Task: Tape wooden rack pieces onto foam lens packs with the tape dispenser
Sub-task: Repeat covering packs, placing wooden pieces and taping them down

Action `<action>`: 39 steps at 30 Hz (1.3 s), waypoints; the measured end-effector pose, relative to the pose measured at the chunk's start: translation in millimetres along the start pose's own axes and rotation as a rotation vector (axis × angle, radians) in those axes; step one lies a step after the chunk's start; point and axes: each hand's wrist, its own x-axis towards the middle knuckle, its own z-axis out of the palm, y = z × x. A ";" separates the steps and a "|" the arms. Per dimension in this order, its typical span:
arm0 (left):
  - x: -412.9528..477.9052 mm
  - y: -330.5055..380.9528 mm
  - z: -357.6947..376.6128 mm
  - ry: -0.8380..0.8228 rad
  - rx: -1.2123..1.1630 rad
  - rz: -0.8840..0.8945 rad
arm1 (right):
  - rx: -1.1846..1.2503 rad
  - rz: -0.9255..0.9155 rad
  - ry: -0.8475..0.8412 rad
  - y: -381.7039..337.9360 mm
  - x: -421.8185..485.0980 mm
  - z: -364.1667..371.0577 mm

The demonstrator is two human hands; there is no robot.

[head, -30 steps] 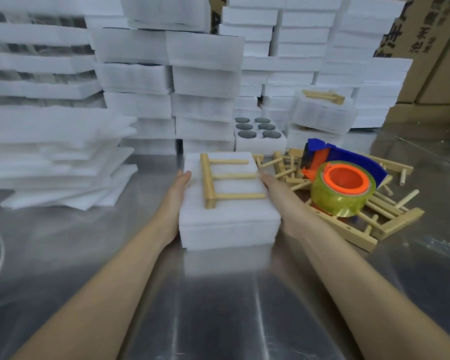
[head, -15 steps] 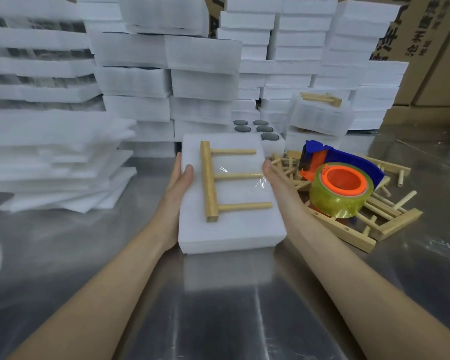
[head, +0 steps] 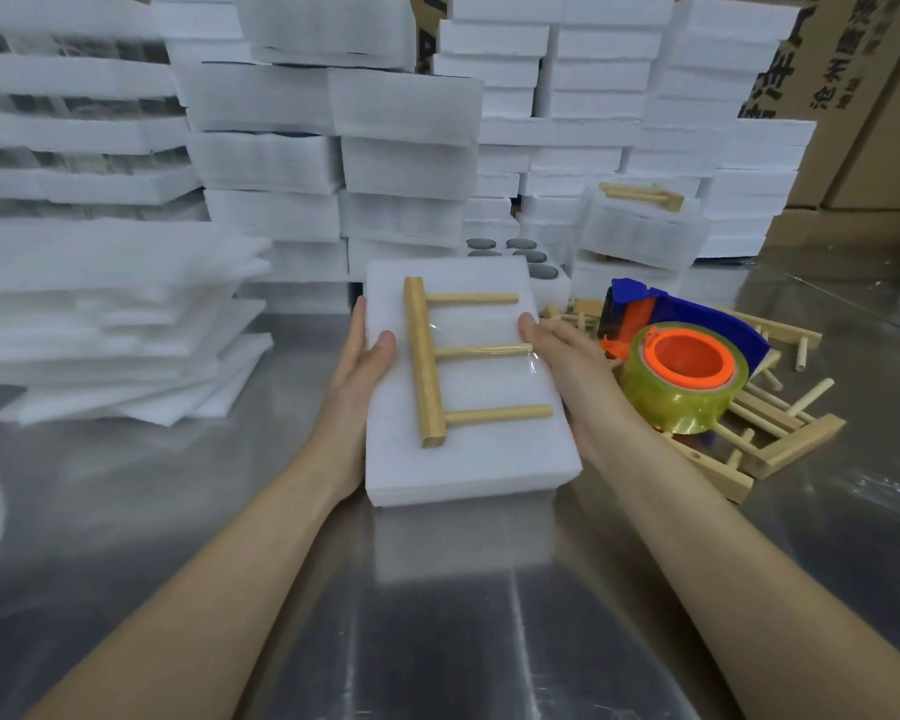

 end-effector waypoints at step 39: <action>1.4 -2.7 -18.7 -0.072 -0.045 -0.147 | 0.134 0.252 -0.327 4.9 -2.6 -9.0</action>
